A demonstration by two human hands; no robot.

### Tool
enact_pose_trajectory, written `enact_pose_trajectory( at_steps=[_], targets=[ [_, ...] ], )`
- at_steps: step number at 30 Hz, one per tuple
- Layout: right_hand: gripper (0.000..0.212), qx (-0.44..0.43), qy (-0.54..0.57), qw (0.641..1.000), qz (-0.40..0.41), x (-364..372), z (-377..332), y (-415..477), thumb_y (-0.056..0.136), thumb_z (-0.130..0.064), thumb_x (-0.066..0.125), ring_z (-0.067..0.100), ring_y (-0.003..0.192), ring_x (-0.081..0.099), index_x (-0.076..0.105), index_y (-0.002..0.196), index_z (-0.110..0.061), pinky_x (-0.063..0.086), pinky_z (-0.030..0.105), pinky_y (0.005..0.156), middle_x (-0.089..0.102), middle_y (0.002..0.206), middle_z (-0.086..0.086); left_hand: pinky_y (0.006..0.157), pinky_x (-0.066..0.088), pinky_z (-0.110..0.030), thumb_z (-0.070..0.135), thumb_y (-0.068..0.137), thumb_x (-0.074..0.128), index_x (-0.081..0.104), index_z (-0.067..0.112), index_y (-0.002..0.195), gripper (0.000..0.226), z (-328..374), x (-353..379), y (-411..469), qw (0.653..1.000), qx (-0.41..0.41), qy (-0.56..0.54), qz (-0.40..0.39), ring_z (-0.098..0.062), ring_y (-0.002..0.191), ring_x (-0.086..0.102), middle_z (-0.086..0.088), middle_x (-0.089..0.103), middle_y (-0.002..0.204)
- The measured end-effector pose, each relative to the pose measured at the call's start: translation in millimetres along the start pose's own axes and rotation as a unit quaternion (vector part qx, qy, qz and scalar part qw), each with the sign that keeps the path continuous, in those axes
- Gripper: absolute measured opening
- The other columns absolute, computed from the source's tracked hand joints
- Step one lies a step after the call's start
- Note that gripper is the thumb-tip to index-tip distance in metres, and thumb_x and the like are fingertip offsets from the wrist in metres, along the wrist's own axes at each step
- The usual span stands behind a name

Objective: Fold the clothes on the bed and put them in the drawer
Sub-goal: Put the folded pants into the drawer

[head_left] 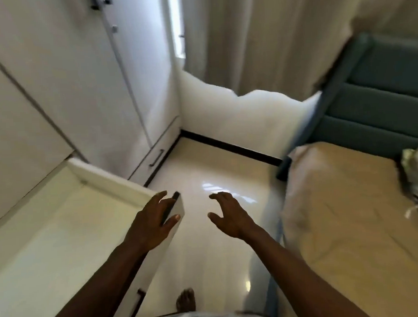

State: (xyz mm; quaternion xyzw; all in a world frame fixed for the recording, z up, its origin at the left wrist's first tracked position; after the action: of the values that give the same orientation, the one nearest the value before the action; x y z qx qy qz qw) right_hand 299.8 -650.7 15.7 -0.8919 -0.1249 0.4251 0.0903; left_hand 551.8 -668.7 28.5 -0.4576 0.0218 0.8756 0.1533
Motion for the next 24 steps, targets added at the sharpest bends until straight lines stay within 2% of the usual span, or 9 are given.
enact_pose_trajectory(
  at_steps=[2,6,12,14,17,20,22,24],
  targets=[
    [0.058,0.058,0.023,0.998,0.028,-24,30,-10,0.099,-0.039,0.060,0.022,0.145,0.033,0.040,0.151,-0.025,0.035,0.040,0.116,0.032,0.159,0.003,0.109,0.043,-0.042,0.059,0.094,0.060,0.054,0.035,0.137,0.050,16,10,33,0.999,0.038,-0.004,-0.036,-0.015,0.145,0.040,0.010,0.034,0.162],
    [0.053,0.186,0.084,0.970,0.135,-72,96,-48,0.098,-0.032,0.064,0.022,0.142,0.041,0.049,0.147,-0.017,0.031,0.033,0.118,0.043,0.152,0.007,0.109,0.045,-0.044,0.070,0.089,0.051,0.057,0.034,0.135,0.059,76,39,107,0.983,0.148,0.019,-0.110,-0.013,0.144,0.041,0.009,0.039,0.159],
    [0.052,0.346,0.206,0.886,0.231,-114,196,-107,0.098,-0.028,0.063,0.021,0.138,0.045,0.049,0.146,-0.016,0.030,0.017,0.104,0.044,0.151,0.008,0.109,0.041,-0.040,0.054,0.096,0.061,0.053,0.036,0.139,0.047,203,114,194,0.939,0.282,0.060,-0.189,-0.012,0.143,0.042,0.012,0.037,0.159],
    [0.049,0.387,0.240,0.852,0.257,-122,233,-120,0.098,-0.028,0.063,0.023,0.134,0.049,0.051,0.144,-0.017,0.034,0.016,0.096,0.047,0.146,0.009,0.108,0.038,-0.037,0.052,0.098,0.059,0.050,0.036,0.142,0.048,251,145,219,0.914,0.323,0.095,-0.225,-0.011,0.145,0.040,0.013,0.032,0.162],
    [0.042,0.422,0.300,0.795,0.317,-142,285,-132,0.098,-0.026,0.064,0.022,0.123,0.058,0.056,0.137,-0.017,0.042,0.021,0.091,0.055,0.135,0.007,0.110,0.038,-0.038,0.055,0.099,0.055,0.046,0.034,0.146,0.052,321,190,259,0.881,0.381,0.126,-0.251,-0.014,0.148,0.034,0.009,0.028,0.164],
    [0.022,0.462,0.375,0.721,0.355,-147,336,-143,0.096,-0.023,0.066,0.015,0.108,0.059,0.064,0.119,-0.022,0.040,0.022,0.084,0.061,0.111,-0.004,0.108,0.043,-0.040,0.062,0.094,0.050,0.048,0.031,0.145,0.060,378,234,297,0.857,0.411,0.137,-0.280,-0.016,0.149,0.034,0.006,0.031,0.163],
    [0.012,0.482,0.421,0.663,0.389,-145,364,-148,0.092,-0.019,0.070,0.022,0.097,0.066,0.066,0.100,-0.026,0.046,0.027,0.083,0.067,0.095,-0.003,0.106,0.045,-0.040,0.071,0.090,0.045,0.047,0.033,0.145,0.066,406,261,317,0.840,0.424,0.145,-0.307,-0.014,0.148,0.035,0.008,0.032,0.162],
    [0.011,0.491,0.468,0.619,0.396,-142,391,-151,0.091,-0.015,0.071,0.022,0.078,0.066,0.069,0.099,-0.023,0.049,0.032,0.073,0.069,0.081,-0.001,0.105,0.046,-0.037,0.075,0.087,0.039,0.048,0.034,0.144,0.071,435,289,332,0.825,0.441,0.149,-0.321,-0.014,0.144,0.040,0.009,0.033,0.161]
  ],
)
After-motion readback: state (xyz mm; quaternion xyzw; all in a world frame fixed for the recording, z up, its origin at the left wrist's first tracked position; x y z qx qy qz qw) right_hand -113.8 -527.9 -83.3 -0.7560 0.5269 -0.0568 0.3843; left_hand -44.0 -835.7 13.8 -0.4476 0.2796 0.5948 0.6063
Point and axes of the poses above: each hand's wrist, its own y-axis towards the middle knuckle, its own x-axis out of the palm, z = x × y, the point moved 5 cm from there along y, towards the middle knuckle
